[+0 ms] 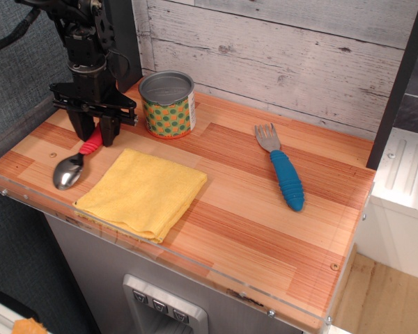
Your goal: Move the red spoon to the right of the blue fork.
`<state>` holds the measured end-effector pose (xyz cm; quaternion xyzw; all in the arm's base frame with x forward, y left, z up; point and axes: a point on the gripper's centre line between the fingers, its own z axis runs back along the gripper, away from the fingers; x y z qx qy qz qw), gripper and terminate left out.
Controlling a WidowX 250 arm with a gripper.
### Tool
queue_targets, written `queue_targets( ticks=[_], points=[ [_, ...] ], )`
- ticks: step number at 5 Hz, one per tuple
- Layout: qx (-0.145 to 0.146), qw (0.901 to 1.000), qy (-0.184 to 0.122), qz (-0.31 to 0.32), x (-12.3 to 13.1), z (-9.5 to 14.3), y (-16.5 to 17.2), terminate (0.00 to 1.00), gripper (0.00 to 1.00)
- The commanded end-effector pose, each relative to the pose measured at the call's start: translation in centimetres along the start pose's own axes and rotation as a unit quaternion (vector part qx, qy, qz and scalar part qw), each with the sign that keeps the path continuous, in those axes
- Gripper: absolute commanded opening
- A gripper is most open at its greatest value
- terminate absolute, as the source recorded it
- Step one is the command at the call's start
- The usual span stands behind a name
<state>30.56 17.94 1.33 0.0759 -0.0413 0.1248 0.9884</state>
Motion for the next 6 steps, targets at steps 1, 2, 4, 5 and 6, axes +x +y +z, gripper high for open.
queue_targets(
  ticks=[1,2,4,5,6],
  points=[
    [0.011,0.9996,-0.026,0.0,0.5,3.2,0.6,0.0,0.0],
    [0.013,0.9994,-0.019,0.027,0.4,4.9,1.1,0.0,0.0],
    [0.025,0.9981,-0.006,0.057,-1.1,8.7,0.3,0.0,0.0],
    [0.014,0.9979,-0.017,0.061,-2.3,11.6,-1.4,0.0,0.0],
    [0.009,0.9985,-0.031,0.044,-2.8,13.1,-3.8,0.0,0.0]
  ],
)
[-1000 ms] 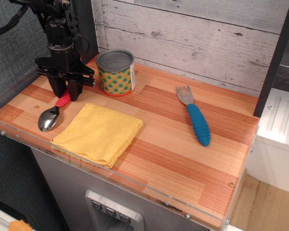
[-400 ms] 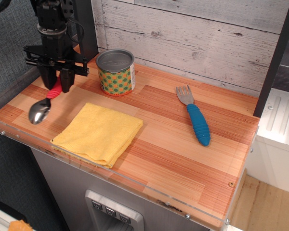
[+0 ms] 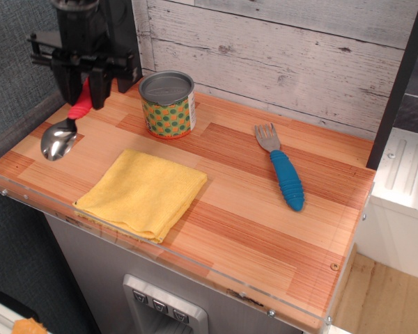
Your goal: Move the red spoon to the right of the blue fork.
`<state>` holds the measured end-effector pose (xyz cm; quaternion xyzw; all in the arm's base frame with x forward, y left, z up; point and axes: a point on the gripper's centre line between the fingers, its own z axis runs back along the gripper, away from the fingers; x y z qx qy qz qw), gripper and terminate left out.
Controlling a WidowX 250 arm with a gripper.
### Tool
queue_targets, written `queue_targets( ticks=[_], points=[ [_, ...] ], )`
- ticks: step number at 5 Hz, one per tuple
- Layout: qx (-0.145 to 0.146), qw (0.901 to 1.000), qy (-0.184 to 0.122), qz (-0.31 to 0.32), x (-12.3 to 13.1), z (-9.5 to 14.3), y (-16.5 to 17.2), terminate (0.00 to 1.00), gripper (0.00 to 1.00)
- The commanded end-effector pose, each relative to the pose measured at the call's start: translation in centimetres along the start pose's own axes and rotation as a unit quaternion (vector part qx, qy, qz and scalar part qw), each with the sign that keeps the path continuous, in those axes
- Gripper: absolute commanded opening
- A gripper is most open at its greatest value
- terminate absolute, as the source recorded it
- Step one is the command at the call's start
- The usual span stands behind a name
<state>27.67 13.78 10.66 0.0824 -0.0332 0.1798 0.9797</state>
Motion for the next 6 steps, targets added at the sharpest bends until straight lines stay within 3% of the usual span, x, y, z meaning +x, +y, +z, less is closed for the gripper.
queue_targets(
  ticks=[1,3,6],
  points=[
    [-0.023,0.9976,-0.052,-0.04,-1.0,4.3,-4.9,0.0,0.0],
    [-0.052,0.9944,-0.07,-0.06,-2.4,5.1,-11.2,0.0,0.0],
    [-0.076,0.9931,-0.077,-0.044,-3.9,3.0,-17.9,0.0,0.0]
  ],
)
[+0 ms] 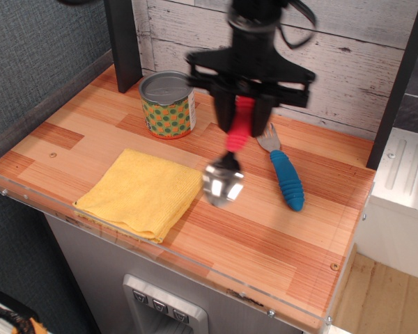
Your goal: Move the red spoon to the right of the blue fork.
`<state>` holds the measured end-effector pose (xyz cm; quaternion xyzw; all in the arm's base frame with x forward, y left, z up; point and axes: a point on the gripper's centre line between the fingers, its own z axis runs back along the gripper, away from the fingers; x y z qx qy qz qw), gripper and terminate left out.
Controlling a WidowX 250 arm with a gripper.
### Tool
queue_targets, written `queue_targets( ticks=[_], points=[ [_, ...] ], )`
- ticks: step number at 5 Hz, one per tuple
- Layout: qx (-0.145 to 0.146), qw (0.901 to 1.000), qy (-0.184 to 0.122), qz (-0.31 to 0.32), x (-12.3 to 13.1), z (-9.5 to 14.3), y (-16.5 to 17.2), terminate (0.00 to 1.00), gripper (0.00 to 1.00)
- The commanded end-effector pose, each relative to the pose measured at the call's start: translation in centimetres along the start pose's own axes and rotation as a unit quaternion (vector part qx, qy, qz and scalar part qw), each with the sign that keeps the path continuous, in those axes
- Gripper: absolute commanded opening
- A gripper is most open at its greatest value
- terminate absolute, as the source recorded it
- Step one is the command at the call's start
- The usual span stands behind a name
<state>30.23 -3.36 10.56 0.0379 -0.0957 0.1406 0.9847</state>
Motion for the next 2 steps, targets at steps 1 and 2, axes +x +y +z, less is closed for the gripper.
queue_targets(
  ticks=[1,2],
  points=[
    [-0.029,0.9993,-0.023,-0.011,-0.8,-1.0,-2.2,0.0,0.0],
    [-0.047,0.9985,-0.017,-0.023,-1.1,-2.4,-3.3,0.0,0.0]
  ],
)
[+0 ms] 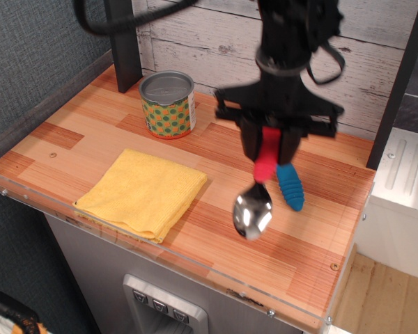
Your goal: Move the red spoon to the right of the blue fork.
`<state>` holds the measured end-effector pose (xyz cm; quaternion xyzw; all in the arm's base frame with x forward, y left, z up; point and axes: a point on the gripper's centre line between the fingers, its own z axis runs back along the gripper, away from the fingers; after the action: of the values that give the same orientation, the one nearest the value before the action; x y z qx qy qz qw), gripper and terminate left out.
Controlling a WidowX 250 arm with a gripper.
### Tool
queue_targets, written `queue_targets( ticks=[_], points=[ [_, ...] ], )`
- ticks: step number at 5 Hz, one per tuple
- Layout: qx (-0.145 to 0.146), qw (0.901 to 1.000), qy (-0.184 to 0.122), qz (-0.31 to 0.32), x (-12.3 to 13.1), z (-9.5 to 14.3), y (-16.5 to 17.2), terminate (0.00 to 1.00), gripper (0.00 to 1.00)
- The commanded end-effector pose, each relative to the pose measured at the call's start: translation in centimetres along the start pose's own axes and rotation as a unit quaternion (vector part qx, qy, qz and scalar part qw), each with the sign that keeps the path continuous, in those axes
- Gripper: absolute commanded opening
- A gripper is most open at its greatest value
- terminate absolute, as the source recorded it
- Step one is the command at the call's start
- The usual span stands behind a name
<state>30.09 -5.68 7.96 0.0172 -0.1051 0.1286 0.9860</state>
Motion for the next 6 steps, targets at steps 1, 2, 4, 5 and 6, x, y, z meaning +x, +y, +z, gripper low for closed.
queue_targets(
  ticks=[1,2,4,5,6],
  points=[
    [-0.032,0.9991,-0.02,-0.017,0.3,-1.3,-2.1,0.0,0.0],
    [-0.044,0.9975,-0.042,-0.035,0.3,-1.8,-3.4,0.0,0.0],
    [-0.043,0.995,-0.043,-0.079,-0.8,-3.0,-5.4,0.0,0.0],
    [-0.042,0.995,-0.037,-0.083,-1.1,-3.7,-5.5,0.0,0.0],
    [-0.04,0.9954,-0.027,-0.083,-1.2,-4.3,-5.5,0.0,0.0]
  ],
)
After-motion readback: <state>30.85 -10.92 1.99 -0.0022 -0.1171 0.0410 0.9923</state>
